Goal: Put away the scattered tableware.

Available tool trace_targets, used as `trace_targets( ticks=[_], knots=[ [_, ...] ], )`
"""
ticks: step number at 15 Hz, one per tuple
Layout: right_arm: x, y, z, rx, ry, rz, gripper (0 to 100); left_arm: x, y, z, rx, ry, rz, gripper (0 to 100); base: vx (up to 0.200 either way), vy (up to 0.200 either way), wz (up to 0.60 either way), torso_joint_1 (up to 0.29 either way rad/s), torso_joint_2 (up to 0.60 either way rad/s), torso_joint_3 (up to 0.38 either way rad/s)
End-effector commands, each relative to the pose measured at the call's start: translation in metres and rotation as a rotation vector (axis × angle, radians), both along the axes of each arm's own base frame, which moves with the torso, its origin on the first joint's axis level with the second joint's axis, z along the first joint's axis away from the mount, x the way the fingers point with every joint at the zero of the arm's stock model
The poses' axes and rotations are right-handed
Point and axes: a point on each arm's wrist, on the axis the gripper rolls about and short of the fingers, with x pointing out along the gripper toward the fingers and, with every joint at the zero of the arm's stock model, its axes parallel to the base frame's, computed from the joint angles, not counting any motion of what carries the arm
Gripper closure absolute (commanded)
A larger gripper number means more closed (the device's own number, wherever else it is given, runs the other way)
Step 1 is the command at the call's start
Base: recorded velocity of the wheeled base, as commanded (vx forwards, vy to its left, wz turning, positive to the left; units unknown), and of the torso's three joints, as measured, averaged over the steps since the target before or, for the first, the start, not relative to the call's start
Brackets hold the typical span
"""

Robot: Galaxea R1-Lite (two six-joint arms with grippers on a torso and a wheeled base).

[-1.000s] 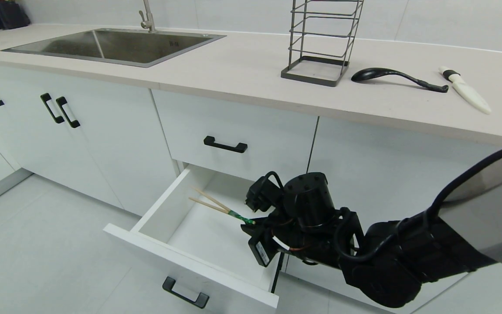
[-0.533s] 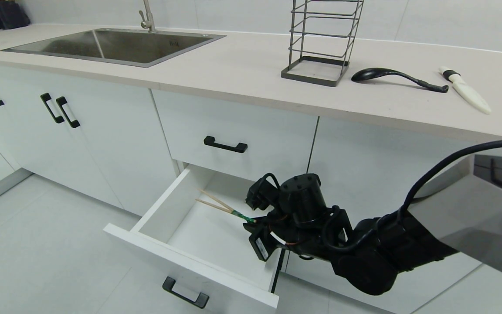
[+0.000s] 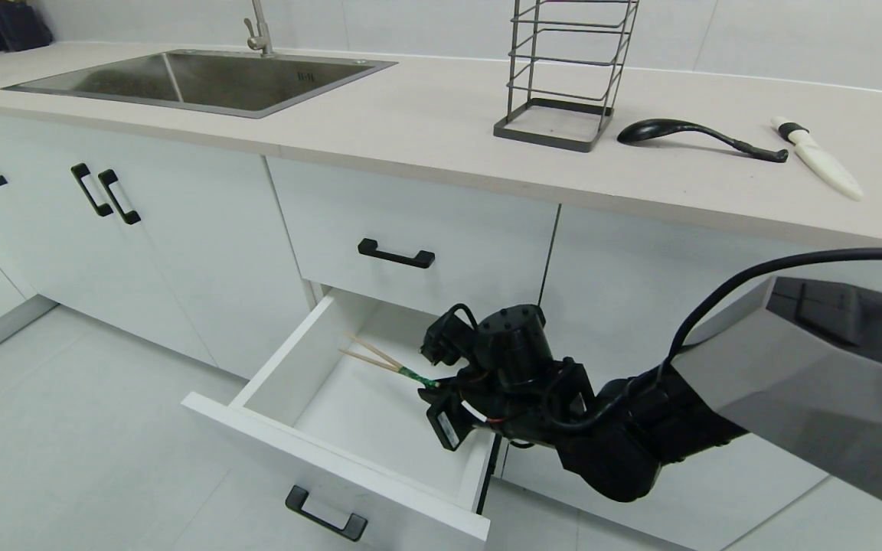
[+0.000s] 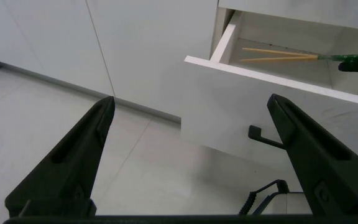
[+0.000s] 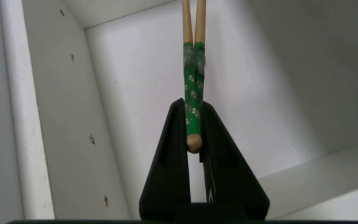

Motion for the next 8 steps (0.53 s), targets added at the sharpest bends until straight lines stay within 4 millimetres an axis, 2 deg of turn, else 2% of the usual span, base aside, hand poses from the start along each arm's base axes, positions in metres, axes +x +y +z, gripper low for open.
trace_targets(
  ticks=[1, 8],
  knots=[
    [0.003, 0.003, -0.006, -0.012, 0.011, -0.001, 100, 0.0, 0.0, 0.0, 0.0, 0.001, 0.002, 0, 0.0, 0.0, 0.0, 0.0, 0.0, 0.0],
    [0.017, 0.014, -0.016, -0.063, 0.024, 0.004, 100, 0.0, 0.0, 0.0, 0.0, 0.001, 0.0, 0, 0.0, 0.0, 0.0, 0.0, 0.0, 0.0]
  ],
)
